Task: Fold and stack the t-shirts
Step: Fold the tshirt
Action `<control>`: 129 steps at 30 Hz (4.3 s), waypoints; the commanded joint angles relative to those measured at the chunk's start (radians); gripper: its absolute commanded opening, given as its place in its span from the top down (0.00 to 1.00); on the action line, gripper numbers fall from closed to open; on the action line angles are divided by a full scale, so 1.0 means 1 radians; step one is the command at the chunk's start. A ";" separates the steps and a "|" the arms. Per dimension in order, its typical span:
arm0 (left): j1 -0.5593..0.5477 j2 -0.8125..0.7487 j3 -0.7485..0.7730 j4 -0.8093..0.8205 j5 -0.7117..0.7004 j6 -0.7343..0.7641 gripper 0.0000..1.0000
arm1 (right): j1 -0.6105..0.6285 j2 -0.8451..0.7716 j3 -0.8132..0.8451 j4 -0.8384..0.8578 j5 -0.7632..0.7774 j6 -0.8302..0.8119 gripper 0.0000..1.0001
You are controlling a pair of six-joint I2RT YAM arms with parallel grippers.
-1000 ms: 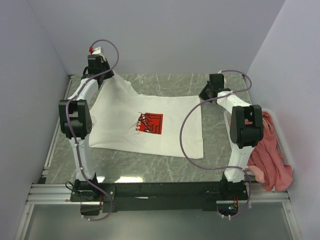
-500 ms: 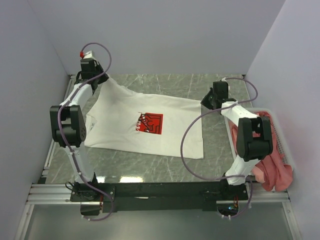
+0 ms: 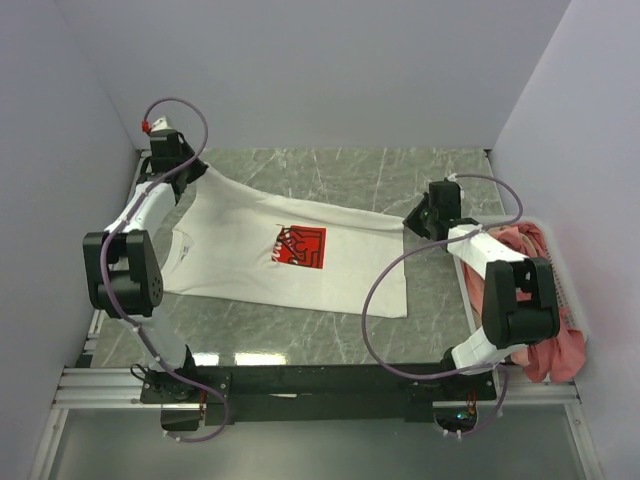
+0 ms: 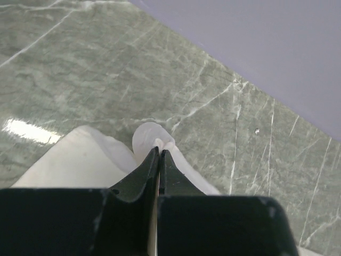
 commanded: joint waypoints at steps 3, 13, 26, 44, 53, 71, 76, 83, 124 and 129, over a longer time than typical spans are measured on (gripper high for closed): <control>0.028 -0.106 -0.055 -0.013 -0.062 -0.074 1.00 | 0.017 -0.087 -0.050 0.044 0.026 0.017 1.00; 0.049 -0.219 -0.178 -0.056 -0.099 -0.129 1.00 | 0.021 -0.159 -0.123 0.032 0.036 0.029 1.00; 0.055 -0.318 -0.295 -0.103 -0.129 -0.188 1.00 | 0.024 -0.234 -0.205 0.013 0.051 0.040 1.00; 0.060 -0.414 -0.428 -0.136 -0.155 -0.255 1.00 | 0.023 -0.343 -0.330 -0.002 0.042 0.077 1.00; 0.061 -0.454 -0.495 -0.125 -0.157 -0.283 1.00 | 0.024 -0.358 -0.363 -0.001 0.014 0.091 1.00; 0.068 -0.566 -0.679 -0.082 -0.186 -0.346 1.00 | 0.024 -0.350 -0.446 0.058 -0.016 0.108 1.00; 0.074 -0.595 -0.710 -0.062 -0.177 -0.355 1.00 | 0.023 -0.347 -0.440 0.058 -0.020 0.103 1.00; 0.077 -0.608 -0.663 -0.094 -0.172 -0.343 1.00 | 0.021 -0.366 -0.418 0.032 -0.006 0.100 1.00; 0.091 -0.681 -0.830 -0.088 -0.238 -0.393 0.99 | 0.426 0.018 -0.041 -0.123 0.220 -0.010 0.55; 0.089 -0.686 -0.836 -0.079 -0.221 -0.396 0.96 | 0.465 -0.013 -0.079 -0.125 0.212 0.003 0.56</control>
